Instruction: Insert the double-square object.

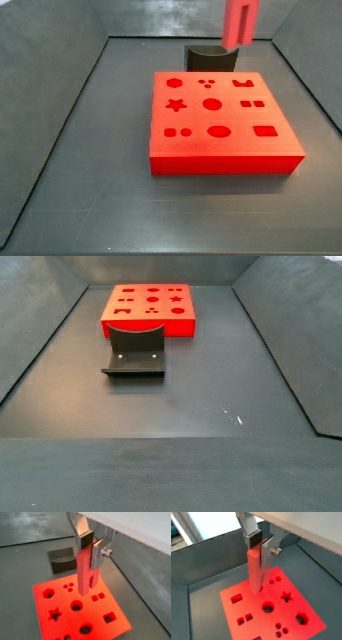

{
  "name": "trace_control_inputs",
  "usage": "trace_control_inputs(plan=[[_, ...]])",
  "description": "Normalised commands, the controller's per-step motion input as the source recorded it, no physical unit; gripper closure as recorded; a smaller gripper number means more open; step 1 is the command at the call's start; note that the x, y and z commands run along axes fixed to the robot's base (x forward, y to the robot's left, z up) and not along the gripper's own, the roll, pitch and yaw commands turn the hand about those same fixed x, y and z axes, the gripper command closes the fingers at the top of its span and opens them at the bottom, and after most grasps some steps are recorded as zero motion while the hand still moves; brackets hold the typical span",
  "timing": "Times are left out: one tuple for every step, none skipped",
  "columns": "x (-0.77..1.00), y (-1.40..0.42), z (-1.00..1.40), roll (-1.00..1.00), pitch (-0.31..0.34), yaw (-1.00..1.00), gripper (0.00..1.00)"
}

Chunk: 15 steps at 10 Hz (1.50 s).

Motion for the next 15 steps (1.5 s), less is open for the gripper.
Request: trace_control_inputs(plan=[[0.37,0.03,-0.18,0.16,0.077,-0.58,1.00],[0.29,0.06,-0.21,0.17,0.080,-0.63,1.00],[0.30,0.06,-0.22,0.17,0.077,-0.63,1.00],[0.32,0.05,-0.22,0.18,0.104,-0.59,1.00],[0.35,0.04,-0.23,0.18,0.157,-0.51,1.00],[0.37,0.03,-0.22,0.18,0.176,-0.48,1.00],[0.37,0.00,-0.41,0.13,0.193,-0.47,1.00],[0.39,0.00,-0.50,0.06,0.209,-0.44,1.00],[0.46,-0.02,-0.47,0.04,0.129,-0.47,1.00],[0.51,-0.03,-0.44,0.03,0.113,-0.44,1.00],[0.63,-0.06,-0.37,0.02,0.193,-0.25,1.00],[0.70,-0.08,-0.32,0.02,0.374,-0.03,1.00],[0.77,-0.02,-0.23,0.09,0.380,0.00,1.00],[0.74,0.00,-0.19,0.09,0.371,0.00,1.00],[0.71,0.00,-0.13,0.08,0.363,-0.02,1.00]])
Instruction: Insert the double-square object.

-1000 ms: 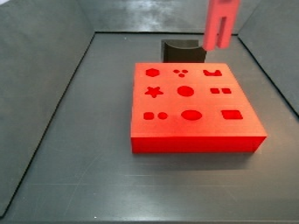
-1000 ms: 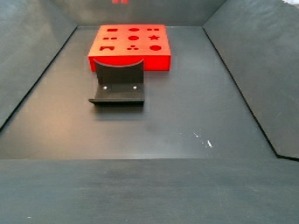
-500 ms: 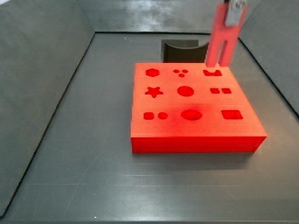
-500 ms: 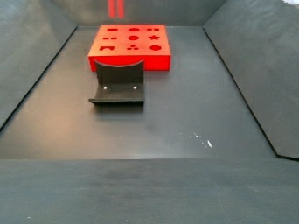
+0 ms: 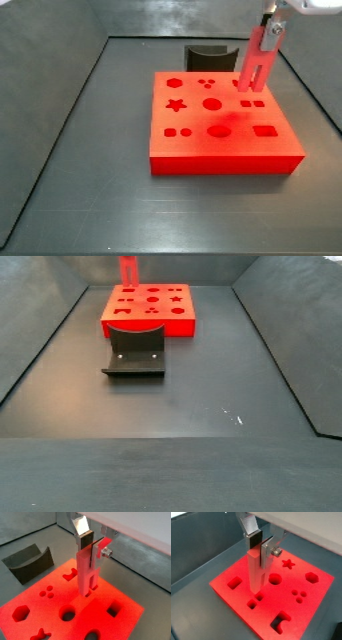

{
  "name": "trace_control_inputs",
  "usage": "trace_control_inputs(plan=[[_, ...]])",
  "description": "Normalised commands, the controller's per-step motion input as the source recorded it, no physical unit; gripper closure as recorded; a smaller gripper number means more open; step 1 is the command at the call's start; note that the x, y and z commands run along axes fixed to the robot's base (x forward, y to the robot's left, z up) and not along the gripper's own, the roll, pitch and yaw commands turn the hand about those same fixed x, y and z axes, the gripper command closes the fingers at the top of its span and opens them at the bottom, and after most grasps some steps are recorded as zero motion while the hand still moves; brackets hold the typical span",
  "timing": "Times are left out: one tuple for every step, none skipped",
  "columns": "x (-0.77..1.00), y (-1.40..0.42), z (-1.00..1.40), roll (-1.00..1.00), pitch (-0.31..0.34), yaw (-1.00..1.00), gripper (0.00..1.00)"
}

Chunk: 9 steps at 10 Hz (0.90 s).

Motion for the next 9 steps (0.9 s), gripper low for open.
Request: trace_control_inputs(plan=[[0.63,-0.02,0.00,0.14,0.197,-0.15,1.00],[0.75,-0.01,0.00,0.13,0.163,-0.16,1.00],[0.82,0.00,0.00,0.12,0.177,-0.10,1.00],[0.91,0.00,-0.05,0.14,0.193,-0.02,1.00],[0.95,0.00,-0.09,0.12,0.179,-0.01,1.00],[0.87,0.00,-0.15,0.09,0.163,0.00,1.00],[0.96,0.00,-0.19,0.06,0.140,0.08,1.00],[1.00,0.00,-0.18,0.06,0.141,0.13,1.00],[1.00,0.00,-0.15,0.04,0.133,0.11,1.00]])
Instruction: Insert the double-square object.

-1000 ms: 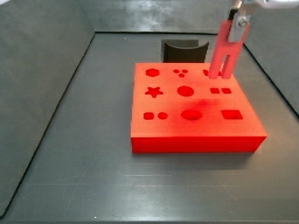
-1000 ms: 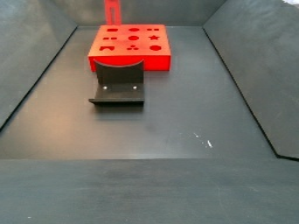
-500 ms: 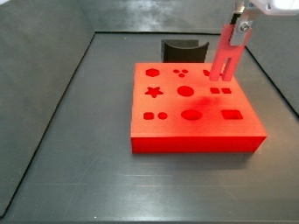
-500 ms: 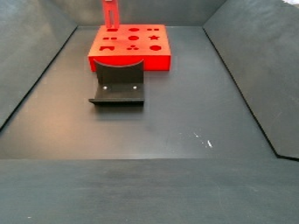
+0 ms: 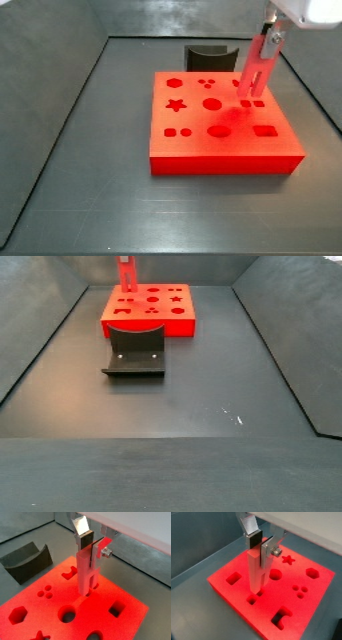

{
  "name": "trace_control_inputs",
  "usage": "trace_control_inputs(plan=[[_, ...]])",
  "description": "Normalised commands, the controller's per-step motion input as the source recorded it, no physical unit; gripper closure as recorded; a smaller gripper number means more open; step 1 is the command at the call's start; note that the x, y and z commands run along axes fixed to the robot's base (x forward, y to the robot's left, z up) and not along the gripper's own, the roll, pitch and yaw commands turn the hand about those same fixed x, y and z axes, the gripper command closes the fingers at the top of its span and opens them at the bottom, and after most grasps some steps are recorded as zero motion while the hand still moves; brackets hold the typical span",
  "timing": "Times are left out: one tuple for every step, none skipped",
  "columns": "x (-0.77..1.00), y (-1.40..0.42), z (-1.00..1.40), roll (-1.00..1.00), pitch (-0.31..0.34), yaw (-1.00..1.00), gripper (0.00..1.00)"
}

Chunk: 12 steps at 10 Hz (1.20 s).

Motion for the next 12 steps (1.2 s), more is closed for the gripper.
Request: trace_control_inputs(plan=[[1.00,0.00,-0.14,0.03,0.084,0.03,1.00],[1.00,0.00,-0.12,0.02,0.056,0.00,1.00],[1.00,0.00,-0.10,0.02,0.064,0.00,1.00],[1.00,0.00,-0.09,0.03,0.070,0.00,1.00],[1.00,0.00,-0.07,0.09,0.117,0.00,1.00],[0.75,0.00,-0.06,0.16,0.204,0.07,1.00],[0.54,0.00,-0.01,0.20,0.229,0.13,1.00],[0.48,0.00,-0.03,0.21,0.229,0.12,1.00],[0.41,0.00,-0.11,0.20,0.204,0.13,1.00],[0.26,-0.01,-0.19,0.20,0.151,0.14,1.00],[0.23,-0.05,-0.18,0.20,0.156,0.14,1.00],[0.15,-0.07,-0.20,0.23,0.147,0.13,1.00]])
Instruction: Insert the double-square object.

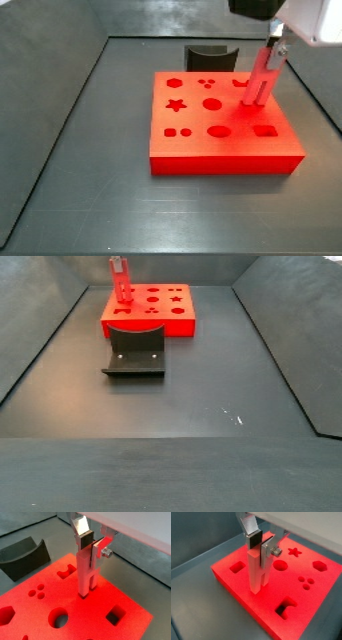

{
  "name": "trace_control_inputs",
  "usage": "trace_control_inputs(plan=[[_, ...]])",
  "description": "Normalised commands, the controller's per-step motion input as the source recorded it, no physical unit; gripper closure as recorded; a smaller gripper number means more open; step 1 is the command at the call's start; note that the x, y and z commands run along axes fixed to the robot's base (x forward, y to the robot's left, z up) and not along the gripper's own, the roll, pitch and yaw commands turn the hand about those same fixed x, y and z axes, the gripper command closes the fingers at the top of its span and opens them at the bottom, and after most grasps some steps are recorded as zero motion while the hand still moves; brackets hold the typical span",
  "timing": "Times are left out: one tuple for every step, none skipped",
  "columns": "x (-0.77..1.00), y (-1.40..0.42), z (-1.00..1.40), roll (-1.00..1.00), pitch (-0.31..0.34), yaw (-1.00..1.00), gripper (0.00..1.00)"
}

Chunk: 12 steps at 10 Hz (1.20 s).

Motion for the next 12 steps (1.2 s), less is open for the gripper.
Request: trace_control_inputs(plan=[[0.05,-0.12,-0.15,0.23,0.149,0.11,1.00],[0.07,-0.14,-0.06,0.21,0.157,0.06,1.00],[0.05,-0.06,-0.02,0.18,0.163,0.00,1.00],[-0.01,0.00,-0.04,0.17,0.161,0.00,1.00],[0.00,0.00,-0.05,0.11,0.136,0.00,1.00],[0.00,0.01,-0.06,0.08,0.130,-0.03,1.00],[-0.03,0.00,0.00,0.04,0.127,-0.06,1.00],[-0.01,0.00,0.00,0.02,0.076,-0.07,1.00],[-0.05,0.00,0.00,0.02,0.056,-0.07,1.00],[-0.03,0.00,0.00,0.02,0.051,-0.08,1.00],[0.18,-0.06,-0.04,0.03,0.043,0.00,1.00],[0.24,-0.01,-0.43,0.07,0.014,-0.01,1.00]])
